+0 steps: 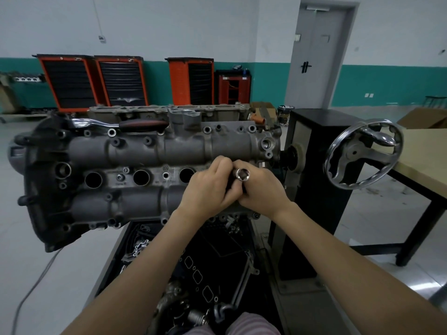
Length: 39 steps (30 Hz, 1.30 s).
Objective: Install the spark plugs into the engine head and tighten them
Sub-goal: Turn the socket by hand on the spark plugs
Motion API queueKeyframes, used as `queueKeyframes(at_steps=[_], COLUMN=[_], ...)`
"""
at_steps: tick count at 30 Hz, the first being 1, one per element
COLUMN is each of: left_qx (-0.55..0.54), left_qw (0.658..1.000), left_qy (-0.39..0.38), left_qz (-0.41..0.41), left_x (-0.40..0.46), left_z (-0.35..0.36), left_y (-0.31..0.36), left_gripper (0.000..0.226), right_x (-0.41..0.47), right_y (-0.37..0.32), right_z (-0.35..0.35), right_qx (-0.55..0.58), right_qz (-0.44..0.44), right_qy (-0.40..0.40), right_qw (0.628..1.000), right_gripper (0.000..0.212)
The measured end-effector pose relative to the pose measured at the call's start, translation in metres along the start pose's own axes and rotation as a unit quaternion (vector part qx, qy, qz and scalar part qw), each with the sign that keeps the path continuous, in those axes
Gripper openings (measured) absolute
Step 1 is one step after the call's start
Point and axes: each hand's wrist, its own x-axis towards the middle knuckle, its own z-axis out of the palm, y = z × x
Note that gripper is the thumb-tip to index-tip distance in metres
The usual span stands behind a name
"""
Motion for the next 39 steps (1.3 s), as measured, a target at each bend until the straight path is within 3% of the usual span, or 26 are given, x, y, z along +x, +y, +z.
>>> queueKeyframes(at_steps=[4,9,12,16,19,27,34,39], left_qx=[0.030,0.059,0.048,0.043,0.057,0.077,0.083,0.050], left_qw=[1.000,0.997,0.998,0.999,0.998,0.996,0.996,0.998], left_qy=[0.000,0.031,0.024,0.015,0.016,0.032,0.039,0.021], left_qz=[0.003,0.026,0.030,-0.001,-0.005,-0.018,-0.020,-0.037], left_x=[0.000,-0.002,-0.002,0.000,0.001,-0.001,-0.002,0.000], left_z=[0.000,0.002,0.002,0.000,0.000,0.007,0.007,0.004], left_y=[-0.002,-0.006,-0.005,0.000,0.001,0.000,0.001,0.005], left_gripper=[0.033,0.035,0.032,0.031,0.030,0.035,0.034,0.031], right_x=[0.001,0.000,-0.001,-0.003,-0.003,-0.002,-0.003,-0.003], right_y=[-0.002,0.000,-0.001,-0.001,0.000,0.002,0.001,0.001], right_z=[0.000,0.004,0.003,0.000,0.000,0.004,0.004,0.002], right_qx=[-0.010,0.002,0.000,0.007,-0.005,0.012,0.002,0.011], right_qz=[0.001,0.039,0.028,-0.002,-0.001,0.037,0.023,0.006], right_qy=[0.028,0.068,0.054,0.005,0.000,0.045,0.018,0.019], right_qw=[1.000,0.997,0.998,1.000,1.000,0.998,1.000,1.000], right_gripper=[0.013,0.028,0.017,0.030,0.026,0.013,0.035,0.027])
